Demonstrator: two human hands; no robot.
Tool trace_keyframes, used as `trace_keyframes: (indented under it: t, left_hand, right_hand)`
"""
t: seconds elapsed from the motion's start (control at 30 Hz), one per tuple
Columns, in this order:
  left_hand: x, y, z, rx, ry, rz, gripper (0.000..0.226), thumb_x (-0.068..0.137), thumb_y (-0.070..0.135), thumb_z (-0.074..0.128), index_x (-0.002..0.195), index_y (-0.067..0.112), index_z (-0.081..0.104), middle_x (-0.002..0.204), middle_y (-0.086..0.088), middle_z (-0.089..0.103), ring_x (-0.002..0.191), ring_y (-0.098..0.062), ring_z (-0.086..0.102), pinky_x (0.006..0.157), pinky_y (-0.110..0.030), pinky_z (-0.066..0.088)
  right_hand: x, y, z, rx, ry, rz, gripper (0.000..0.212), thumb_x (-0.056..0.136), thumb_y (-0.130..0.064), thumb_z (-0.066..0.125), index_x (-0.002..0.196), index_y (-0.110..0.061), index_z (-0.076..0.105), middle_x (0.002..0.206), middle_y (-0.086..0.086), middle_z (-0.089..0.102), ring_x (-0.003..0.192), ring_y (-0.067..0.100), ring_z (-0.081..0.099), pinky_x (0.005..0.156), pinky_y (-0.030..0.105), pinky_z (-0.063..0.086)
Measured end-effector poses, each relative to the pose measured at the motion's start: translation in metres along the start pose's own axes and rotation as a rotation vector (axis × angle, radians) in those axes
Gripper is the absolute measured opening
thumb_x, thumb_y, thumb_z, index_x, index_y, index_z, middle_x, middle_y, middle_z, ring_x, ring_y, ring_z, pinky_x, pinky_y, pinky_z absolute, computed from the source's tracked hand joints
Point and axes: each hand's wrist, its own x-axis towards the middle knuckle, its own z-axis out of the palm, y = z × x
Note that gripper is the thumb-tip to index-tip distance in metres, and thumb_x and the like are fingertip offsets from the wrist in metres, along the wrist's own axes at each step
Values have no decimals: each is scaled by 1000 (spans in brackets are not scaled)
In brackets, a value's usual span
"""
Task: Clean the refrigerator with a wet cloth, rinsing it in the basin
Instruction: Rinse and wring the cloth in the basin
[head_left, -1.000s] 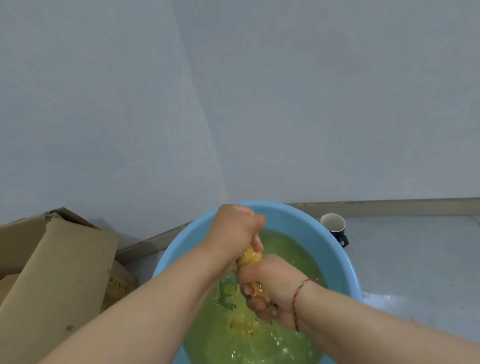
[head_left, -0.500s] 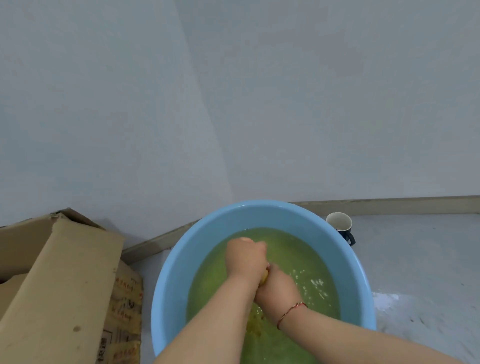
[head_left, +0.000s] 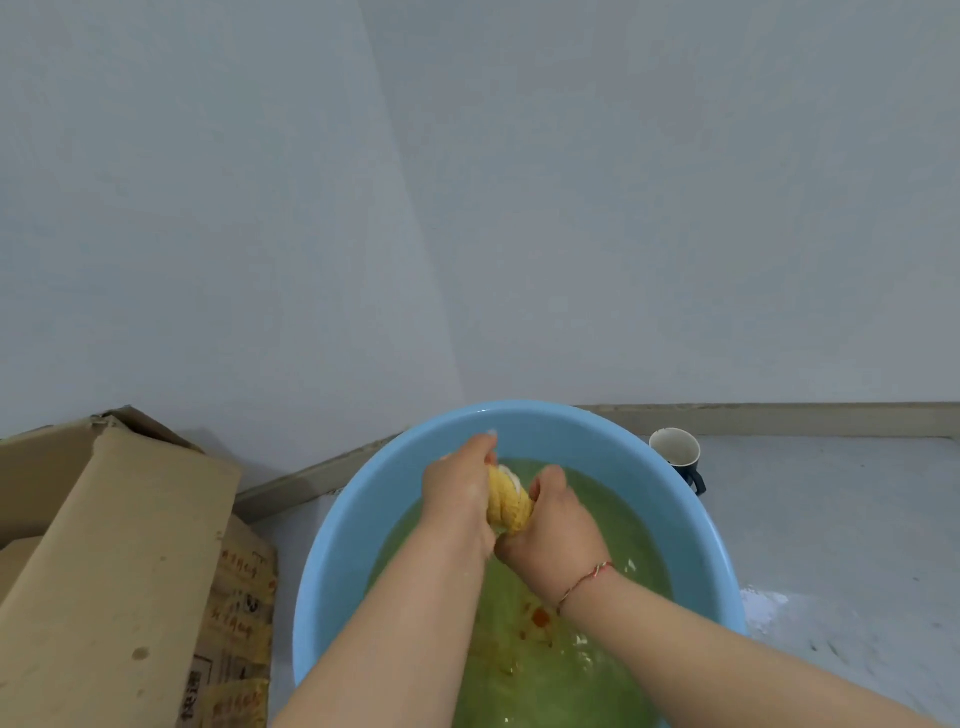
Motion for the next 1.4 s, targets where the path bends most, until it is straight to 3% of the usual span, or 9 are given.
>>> trace_keyframes:
  t: [0.13,0.3,0.5,0.67,0.8,0.97,1.07,1.17,1.4]
  left_hand:
    - [-7,9,-11,203,-228,-21,29,83,42,70,89,16,58,78,-6,64,71,-22,62,63,-30,50]
    - [-3,32,-24,183,-282,64,36,89,33,64,114,9,55,91,-9,71,74,-22,69,64,-34,57]
    - [-33,89,-40,209,-321,97,31,87,12,67,115,16,56,80,-6,72,69,-24,70,66,-34,53]
    - [-79,146,-42,680,-419,242,12,95,33,58,104,25,61,86,-4,71,64,-18,68,68,-34,52]
    - [-131,189,-26,847,-588,195,49,72,70,56,100,30,62,87,9,61,76,-10,58,74,-31,46]
    - [-207,238,19,571,-731,246,51,70,24,84,116,25,61,109,3,69,100,-8,66,78,-22,52]
    - [-249,275,45,381,-658,275,33,72,35,80,101,24,70,96,0,74,92,-14,69,85,-33,53]
    - [-290,313,70,274,-675,238,37,81,41,72,109,17,68,100,-7,74,97,-23,70,92,-43,53]
    - [-354,361,123,325,-490,251,32,99,31,48,102,5,66,97,-21,71,86,-31,68,82,-54,53]
  right_hand:
    - [9,-11,-18,199,-7,-21,54,59,-23,81,85,-21,34,95,2,48,69,14,48,54,24,37]
    - [16,-25,-57,428,-207,84,14,86,-26,64,83,-15,57,74,0,60,66,15,54,62,27,43]
    - [15,-56,-127,608,-169,336,19,89,-25,62,92,-6,66,89,14,69,80,26,62,86,43,51]
    - [3,-104,-203,987,-92,531,10,91,-15,57,89,-6,61,68,9,59,46,15,55,40,23,46]
    - [-18,-153,-259,1134,-255,655,16,89,-20,50,79,-8,55,56,6,47,36,13,41,29,15,26]
    - [-53,-235,-331,992,-553,456,12,83,-14,59,84,-2,61,65,9,58,45,14,51,35,18,35]
    - [-59,-258,-383,1098,-397,316,29,73,-25,72,92,-5,65,81,10,65,64,17,58,52,22,47]
    - [-76,-277,-425,721,-280,195,47,69,-47,76,101,-15,67,94,2,71,81,16,63,71,30,50]
    - [-99,-301,-501,836,-23,95,14,95,-14,54,94,-17,68,93,2,73,90,19,68,84,36,55]
